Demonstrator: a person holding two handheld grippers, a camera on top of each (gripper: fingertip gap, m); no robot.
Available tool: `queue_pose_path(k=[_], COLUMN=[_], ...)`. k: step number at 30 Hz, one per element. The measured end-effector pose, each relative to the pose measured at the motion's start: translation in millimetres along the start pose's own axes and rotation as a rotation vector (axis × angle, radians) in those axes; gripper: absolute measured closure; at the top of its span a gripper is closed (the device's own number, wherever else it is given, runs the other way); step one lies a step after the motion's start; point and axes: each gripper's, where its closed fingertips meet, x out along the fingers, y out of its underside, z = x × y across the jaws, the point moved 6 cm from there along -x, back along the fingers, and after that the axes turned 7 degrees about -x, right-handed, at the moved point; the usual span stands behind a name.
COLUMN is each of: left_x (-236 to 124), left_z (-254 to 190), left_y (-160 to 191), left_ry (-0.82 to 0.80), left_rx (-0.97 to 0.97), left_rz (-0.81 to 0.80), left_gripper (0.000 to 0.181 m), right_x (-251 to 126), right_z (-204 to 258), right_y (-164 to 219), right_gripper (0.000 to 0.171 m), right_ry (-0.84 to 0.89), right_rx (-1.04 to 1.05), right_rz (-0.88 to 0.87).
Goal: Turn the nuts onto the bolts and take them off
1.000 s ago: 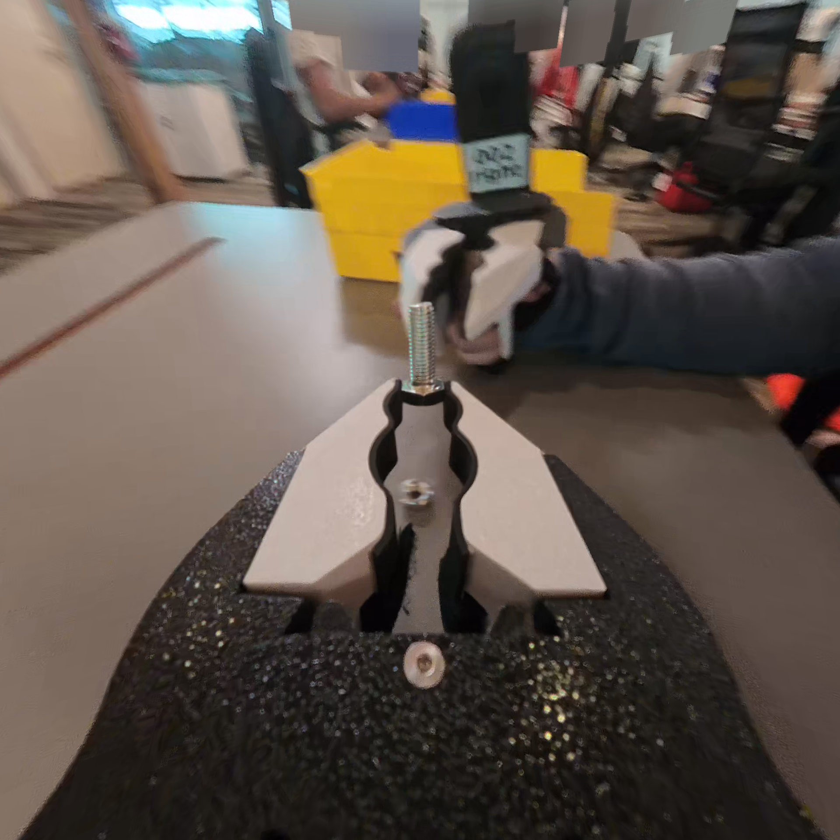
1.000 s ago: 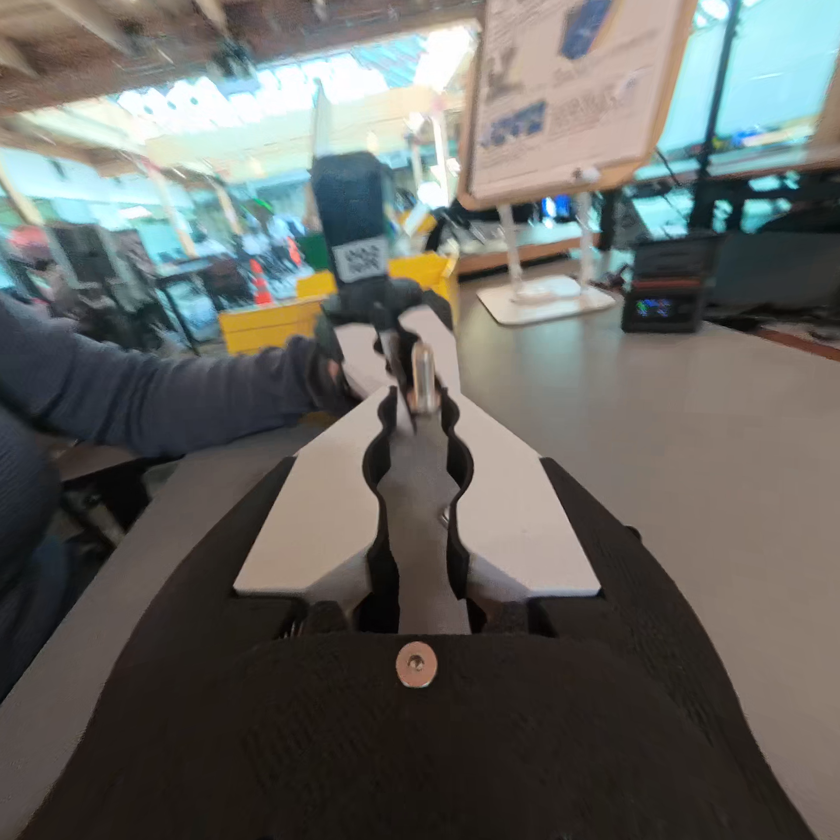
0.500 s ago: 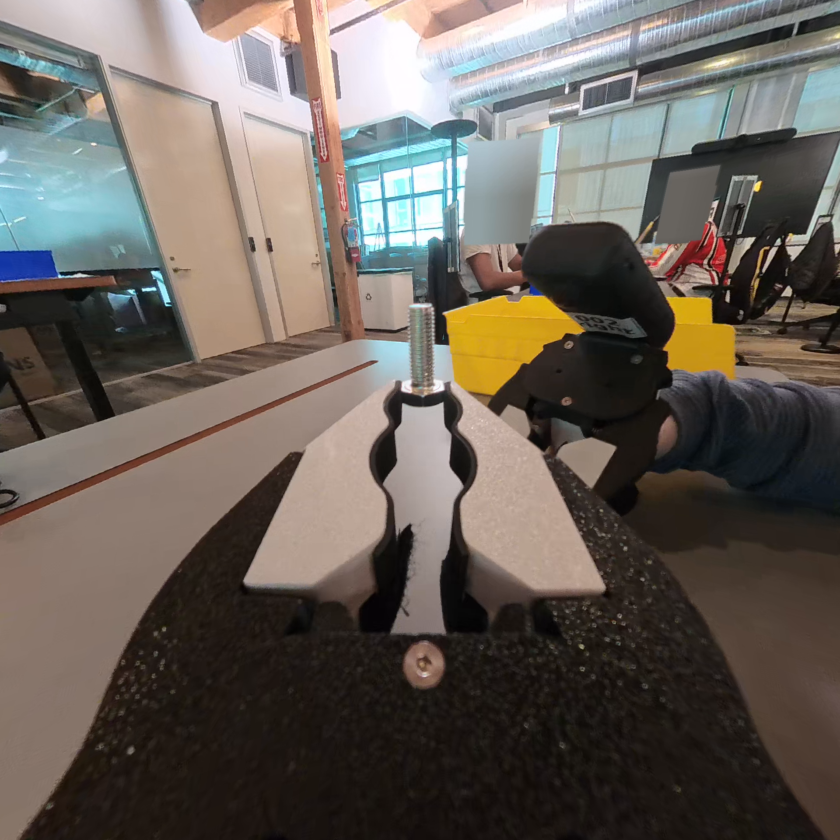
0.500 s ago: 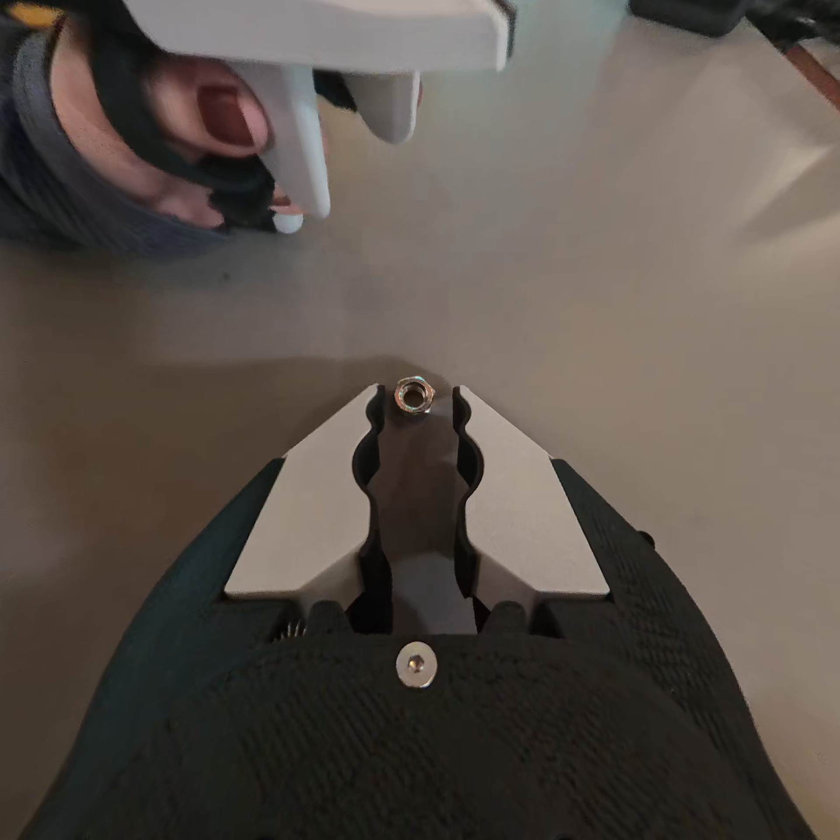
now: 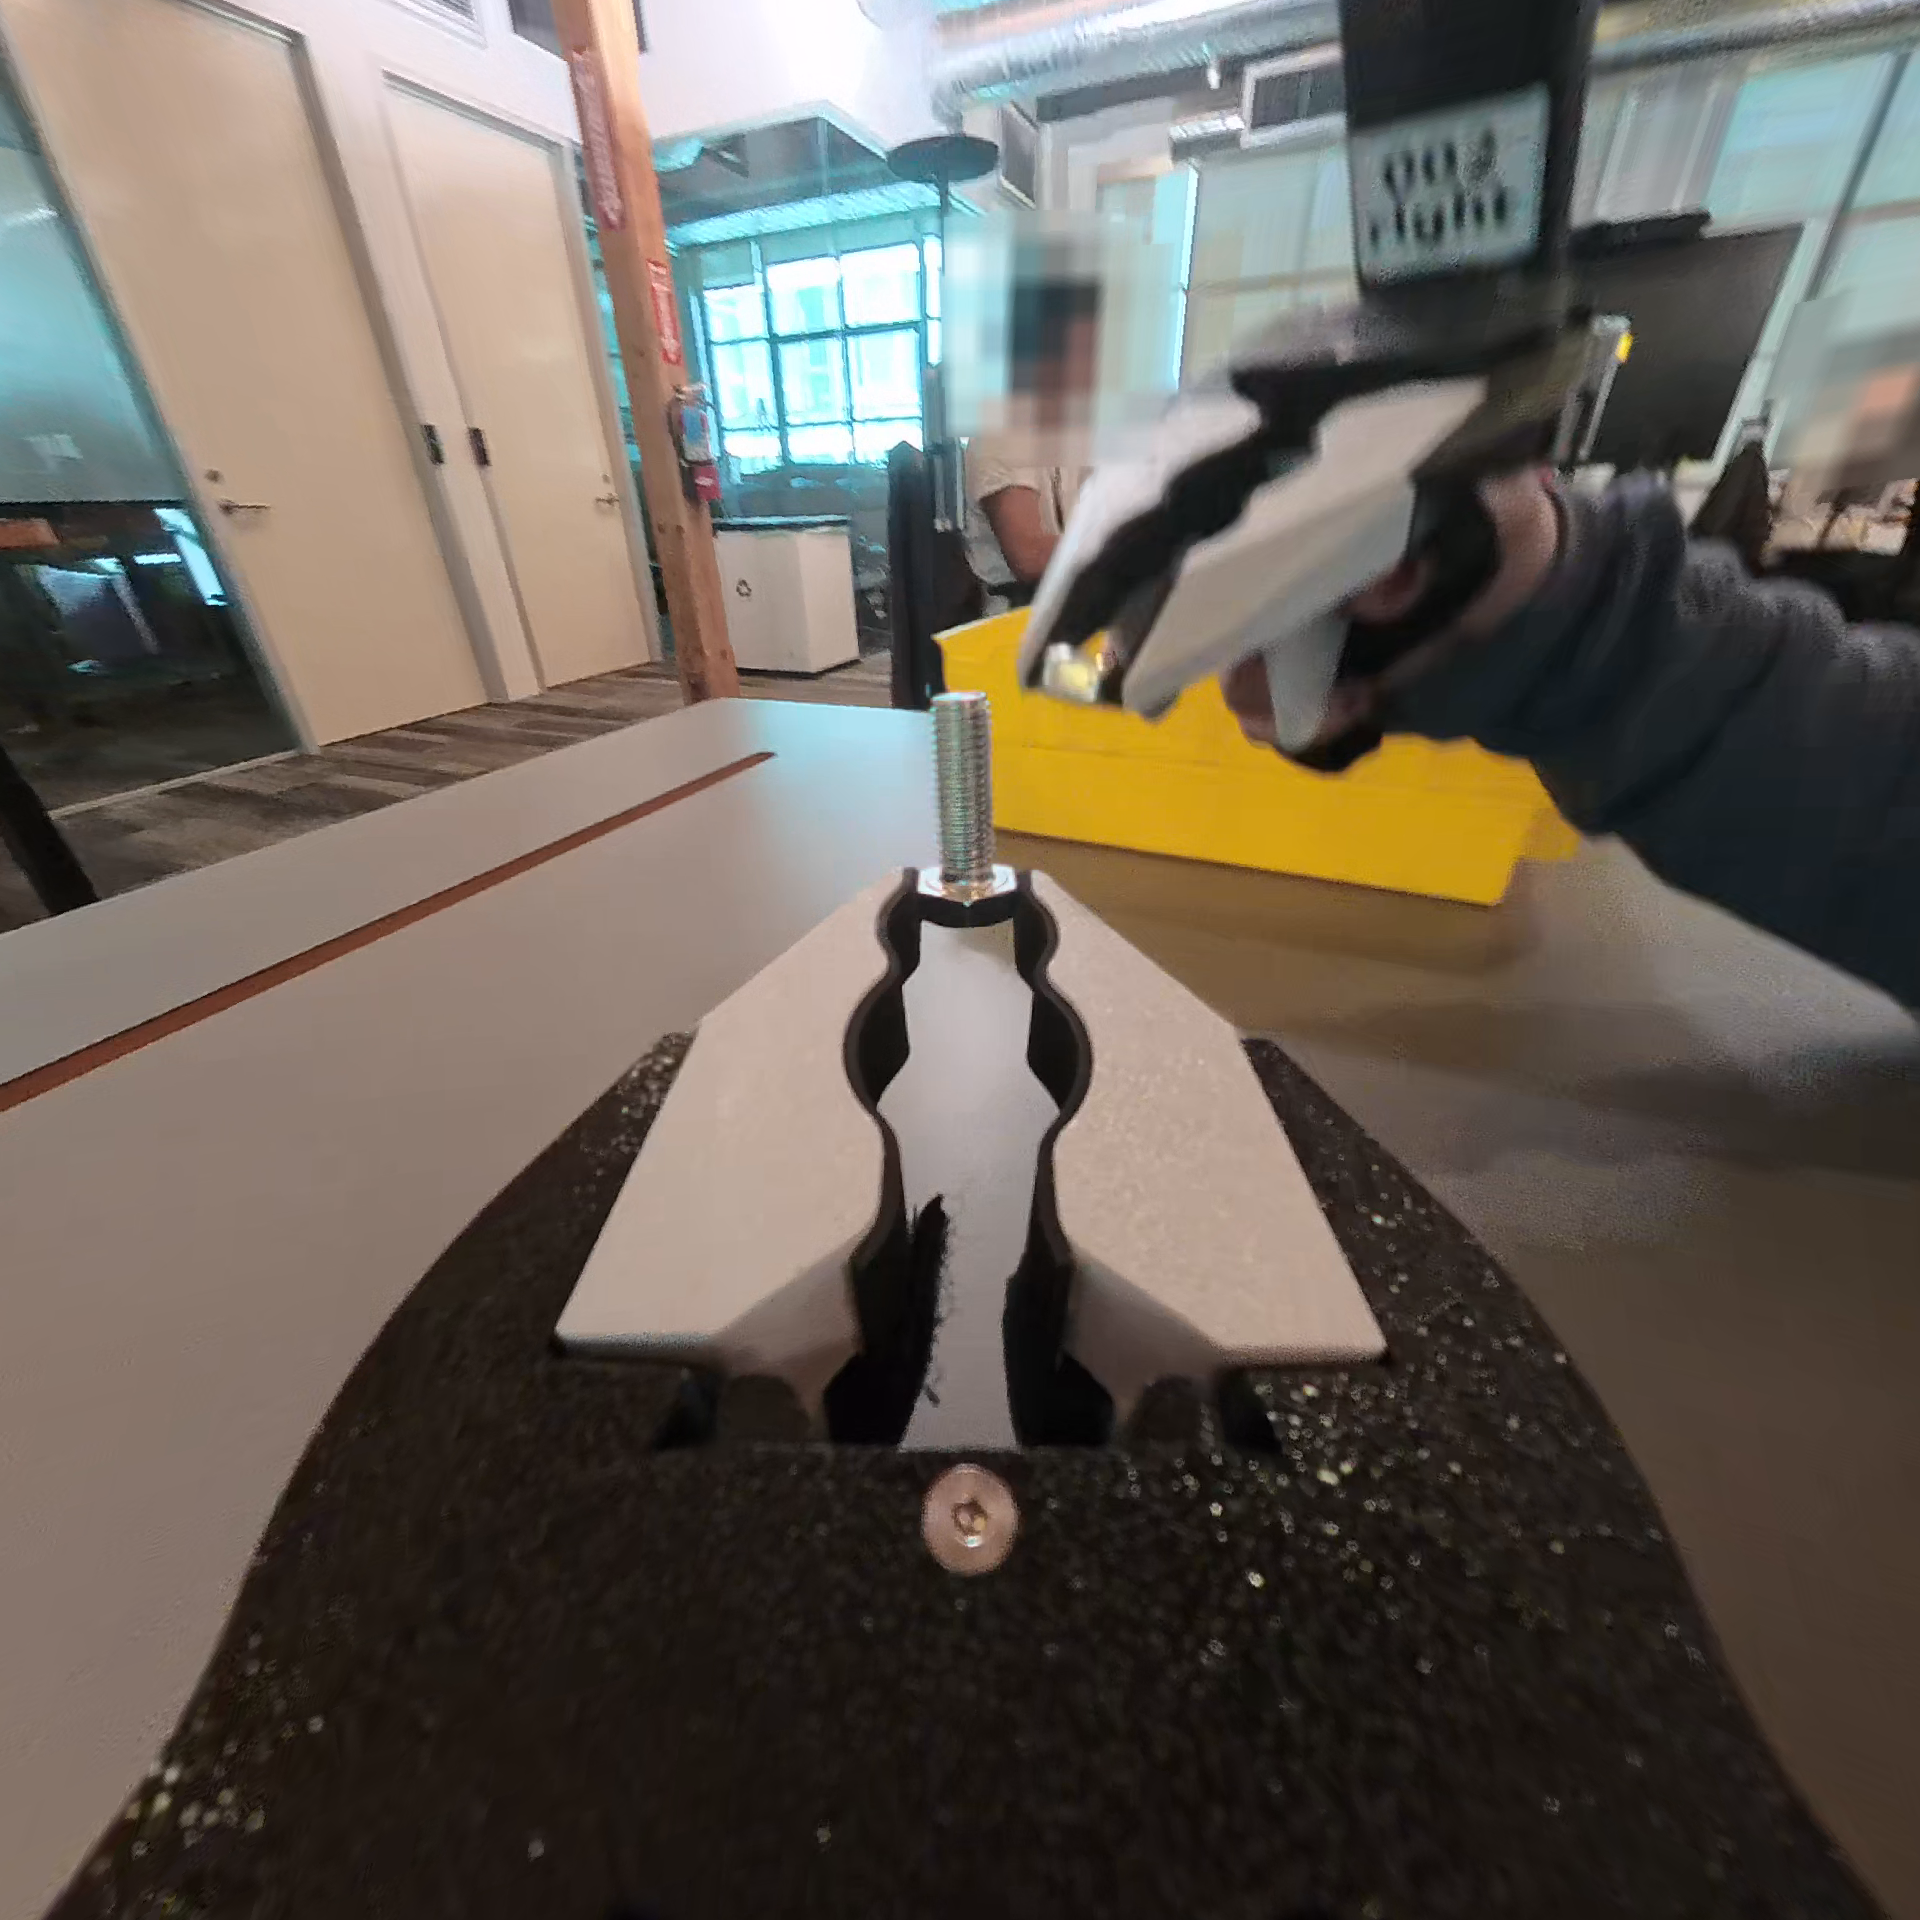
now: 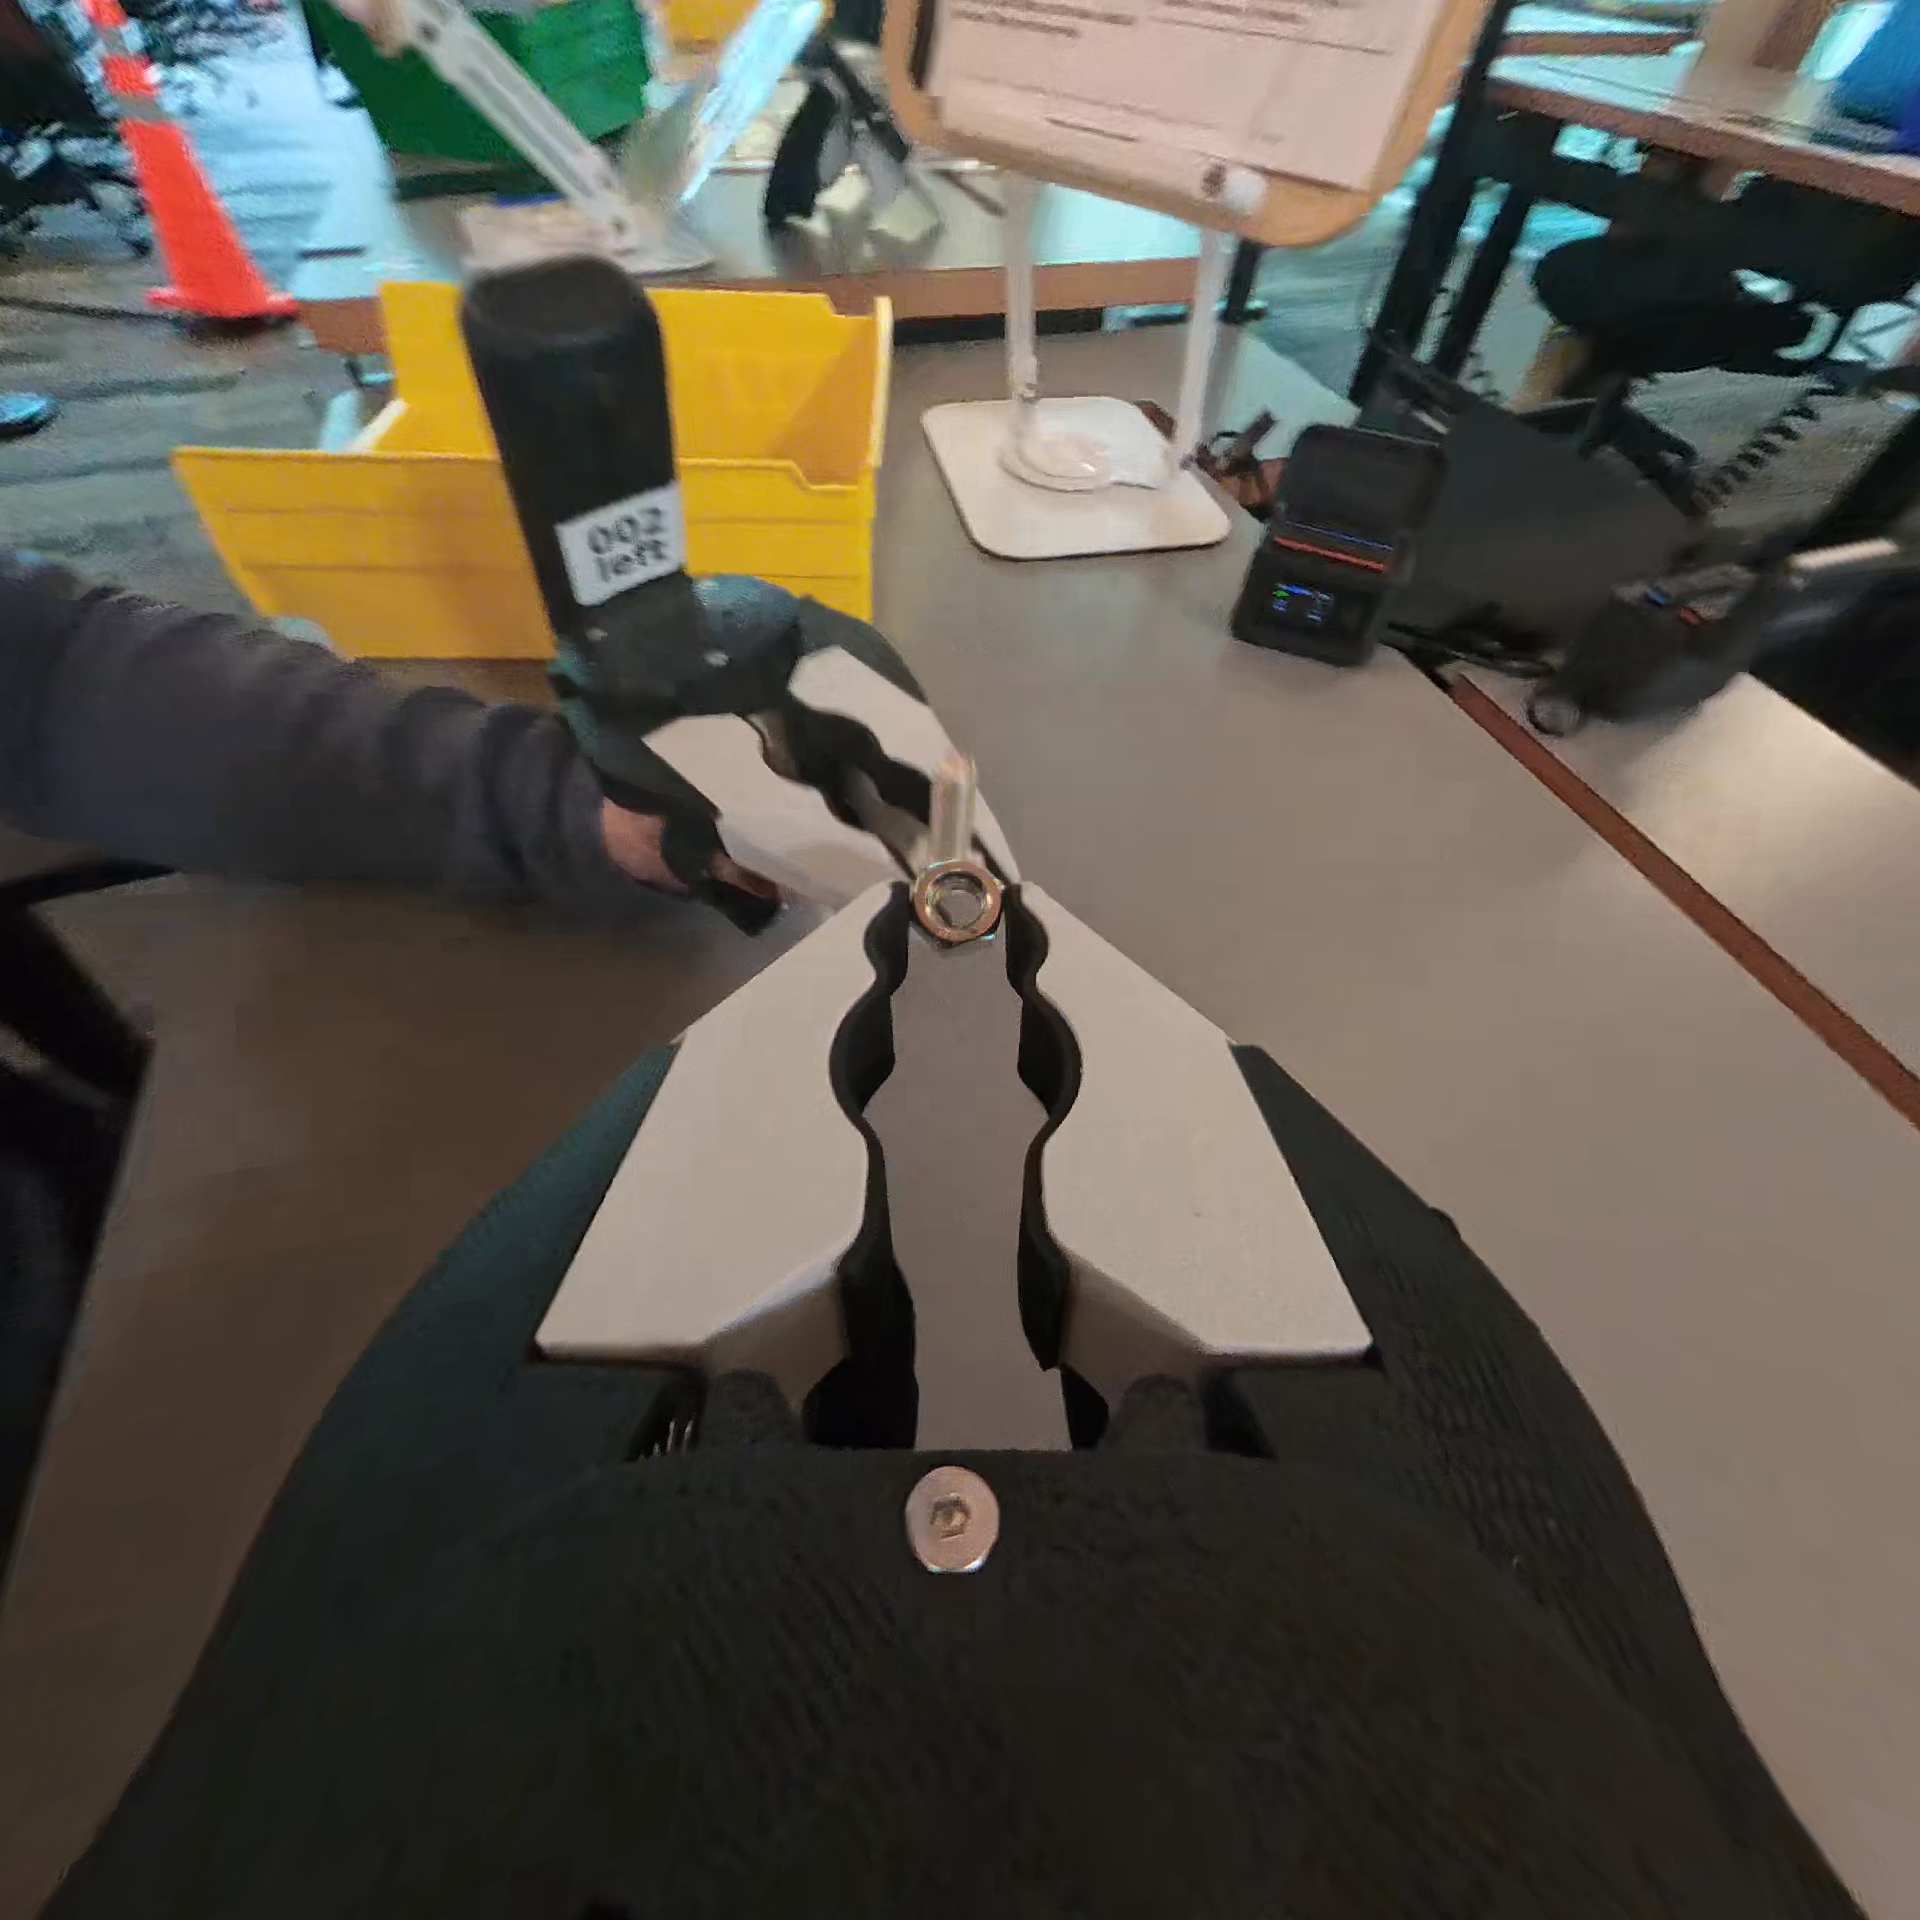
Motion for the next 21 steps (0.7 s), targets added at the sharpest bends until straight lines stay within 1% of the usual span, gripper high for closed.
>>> queue_pose_path(k=[2,4,7,12,16,19,21], left_x=[3,4,4,5,4,5,4], left_z=[-6,-10,-13,-20,-25,-28,-26], left_y=[3,5,5,6,7,9,8], left_ry=[0.036,0.066,0.118,0.186,0.254,0.294,0.309], left_rx=[0.029,0.039,0.022,0.028,0.018,0.013,-0.018], left_rz=[0.036,0.047,0.050,0.069,0.084,0.110,0.097], left_gripper=[0.166,0.166,0.166,0.166,0.166,0.166,0.166], right_x=[0,4,10,15,11,13,15], right_z=[3,3,4,7,11,13,15], right_y=[-14,-19,-19,-19,-20,-20,-21], right_gripper=[0.154,0.154,0.154,0.154,0.154,0.154,0.154], right_ry=[-0.075,-0.121,-0.194,-0.294,-0.364,-0.396,-0.358], right_rx=[-0.028,-0.062,-0.084,-0.094,-0.131,-0.111,-0.088], right_rz=[0.040,0.108,0.188,0.239,0.297,0.348,0.318])
